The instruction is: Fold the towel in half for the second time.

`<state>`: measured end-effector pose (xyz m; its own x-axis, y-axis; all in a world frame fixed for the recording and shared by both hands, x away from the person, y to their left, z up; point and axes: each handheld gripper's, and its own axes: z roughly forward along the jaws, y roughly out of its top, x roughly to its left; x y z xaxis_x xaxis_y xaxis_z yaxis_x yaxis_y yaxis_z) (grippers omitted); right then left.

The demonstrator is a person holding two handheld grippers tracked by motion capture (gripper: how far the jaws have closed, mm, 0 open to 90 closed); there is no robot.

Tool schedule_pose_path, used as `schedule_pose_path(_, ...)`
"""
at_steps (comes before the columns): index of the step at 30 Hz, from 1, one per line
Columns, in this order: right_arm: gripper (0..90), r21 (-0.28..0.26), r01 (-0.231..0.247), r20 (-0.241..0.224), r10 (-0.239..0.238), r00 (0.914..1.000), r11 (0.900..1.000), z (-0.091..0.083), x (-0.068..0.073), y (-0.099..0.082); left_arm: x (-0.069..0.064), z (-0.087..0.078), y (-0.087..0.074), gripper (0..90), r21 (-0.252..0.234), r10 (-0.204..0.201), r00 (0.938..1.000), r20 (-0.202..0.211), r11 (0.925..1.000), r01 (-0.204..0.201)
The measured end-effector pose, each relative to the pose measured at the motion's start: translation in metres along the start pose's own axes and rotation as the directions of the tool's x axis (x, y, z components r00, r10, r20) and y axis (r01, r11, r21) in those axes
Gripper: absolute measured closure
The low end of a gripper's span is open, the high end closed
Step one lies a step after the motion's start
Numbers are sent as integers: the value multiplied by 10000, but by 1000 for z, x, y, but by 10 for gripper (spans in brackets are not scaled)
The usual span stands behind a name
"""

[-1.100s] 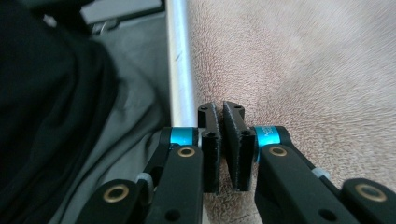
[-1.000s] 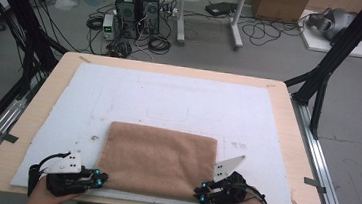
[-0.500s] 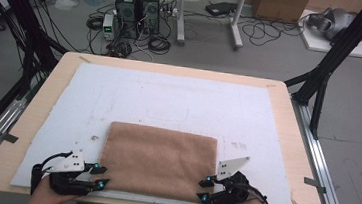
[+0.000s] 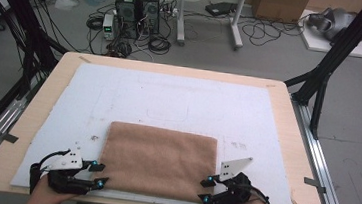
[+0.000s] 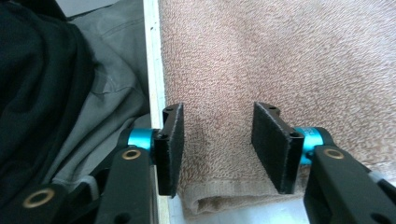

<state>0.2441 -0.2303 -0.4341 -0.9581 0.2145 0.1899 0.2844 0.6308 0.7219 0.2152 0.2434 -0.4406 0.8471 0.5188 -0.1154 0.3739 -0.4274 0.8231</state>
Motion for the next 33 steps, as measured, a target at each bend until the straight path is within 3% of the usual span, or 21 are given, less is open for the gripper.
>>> schedule_pose_path(7, 522, 7, 108, 169, -108, 9998, 9999, -5, 0, 2, -1, 4, -1, 516, 294, 254, 9997, 74, 9992, -256)
schedule_pose_path(10, 523, 268, 131, 221, -137, 9997, 9996, 0, 0, -1, -2, 7, -3, 526, 378, 381, 9993, -2, 9986, -380)
schedule_pose_path(16, 522, -37, 251, 201, -251, 9995, 9997, -6, 1, -2, -2, 3, -2, 505, 344, 281, 9996, 58, 9990, -283)
schedule_pose_path(19, 523, 80, 214, 201, -216, 9996, 9997, -5, 1, -5, -2, 5, -4, 512, 360, 314, 9995, 22, 9989, -314)
schedule_pose_path(25, 651, 333, 540, 352, -551, 9979, 9980, 2, 3, -4, -3, 8, -4, 654, 279, 340, 9990, -286, 9991, -332)
schedule_pose_path(28, 745, 375, 474, 286, -485, 9984, 9982, 3, 2, -2, -4, 9, -4, 736, 247, 375, 9989, -267, 9990, -369)
schedule_pose_path(33, 783, 390, 474, 158, -480, 9987, 9981, 3, 1, -1, -3, 9, -3, 799, 220, 396, 9991, -179, 9990, -392)
